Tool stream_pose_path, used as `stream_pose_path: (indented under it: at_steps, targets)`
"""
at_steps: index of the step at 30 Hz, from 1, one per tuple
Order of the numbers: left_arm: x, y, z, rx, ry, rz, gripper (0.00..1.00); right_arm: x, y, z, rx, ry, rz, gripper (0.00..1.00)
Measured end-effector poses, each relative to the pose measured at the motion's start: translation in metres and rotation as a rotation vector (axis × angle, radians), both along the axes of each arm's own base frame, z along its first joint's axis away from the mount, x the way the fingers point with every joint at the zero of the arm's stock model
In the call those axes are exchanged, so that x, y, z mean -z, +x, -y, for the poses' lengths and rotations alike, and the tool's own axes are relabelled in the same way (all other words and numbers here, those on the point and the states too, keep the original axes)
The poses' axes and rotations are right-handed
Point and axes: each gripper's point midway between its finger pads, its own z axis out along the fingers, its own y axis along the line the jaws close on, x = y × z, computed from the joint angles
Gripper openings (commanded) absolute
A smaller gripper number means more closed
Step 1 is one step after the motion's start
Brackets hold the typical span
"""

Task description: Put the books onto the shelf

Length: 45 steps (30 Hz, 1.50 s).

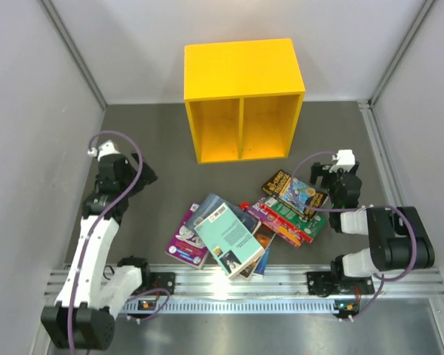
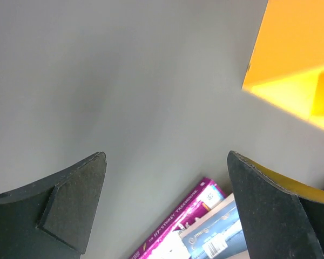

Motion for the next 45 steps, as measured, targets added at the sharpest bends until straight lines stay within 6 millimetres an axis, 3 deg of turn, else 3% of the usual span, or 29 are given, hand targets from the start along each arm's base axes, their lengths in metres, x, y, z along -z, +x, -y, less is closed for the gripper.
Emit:
stream_pose_path:
  at_steps: [3, 5, 8, 10, 12, 14, 16, 19, 21, 26, 32, 36, 40, 45]
  targets:
    - [-0.029, -0.013, -0.012, -0.087, 0.003, 0.082, 0.98, -0.013, 0.011, 0.012, 0.089, -0.003, -0.057, 1.0]
    - [-0.048, -0.019, -0.016, -0.119, -0.005, 0.135, 0.98, -0.05, 0.024, 0.015, 0.161, 0.03, -0.066, 1.0]
    - [-0.056, -0.029, -0.018, -0.165, -0.033, 0.16, 0.99, -0.152, 0.045, -0.002, 0.15, 0.174, 0.047, 1.0]
    - [-0.048, -0.038, -0.02, -0.217, -0.07, 0.133, 0.98, -0.205, 0.044, -0.013, 0.122, 0.32, 0.119, 1.0]
    - [-0.031, -0.042, -0.017, -0.242, -0.111, 0.083, 0.98, -0.231, 0.035, -0.024, 0.087, 0.484, 0.124, 1.0]
    - [-0.003, -0.046, -0.008, -0.239, -0.159, -0.008, 0.98, -0.222, 0.024, -0.037, 0.045, 0.588, 0.04, 1.0]
    - [0.033, -0.051, 0.006, -0.216, -0.212, -0.152, 0.98, -0.194, 0.012, -0.049, 0.045, 0.647, -0.094, 1.0]
    - [0.07, -0.056, 0.03, -0.155, -0.296, -0.338, 0.97, -0.15, -0.017, -0.073, 0.045, 0.689, -0.298, 1.0]
    - [0.085, -0.062, 0.043, -0.119, -0.339, -0.412, 0.97, -0.131, -0.04, -0.09, 0.008, 0.719, -0.404, 1.0]
    - [0.084, -0.071, 0.086, 0.038, -0.363, -0.436, 0.96, -0.094, -0.087, -0.137, -0.148, 0.762, -0.668, 1.0]
    - [0.093, -0.107, 0.175, 0.343, -0.276, -0.549, 0.98, -0.059, -0.153, -0.196, -0.363, 0.65, -0.97, 1.0]
    - [0.093, -0.123, 0.209, 0.437, -0.208, -0.568, 0.98, -0.056, -0.177, -0.199, -0.412, 0.626, -0.998, 1.0]
    - [0.093, -0.131, 0.218, 0.436, -0.187, -0.548, 0.98, -0.044, -0.194, -0.19, -0.403, 0.605, -1.029, 1.0]
    - [0.091, -0.141, 0.224, 0.411, -0.172, -0.526, 0.98, -0.037, -0.201, -0.185, -0.4, 0.574, -1.057, 1.0]
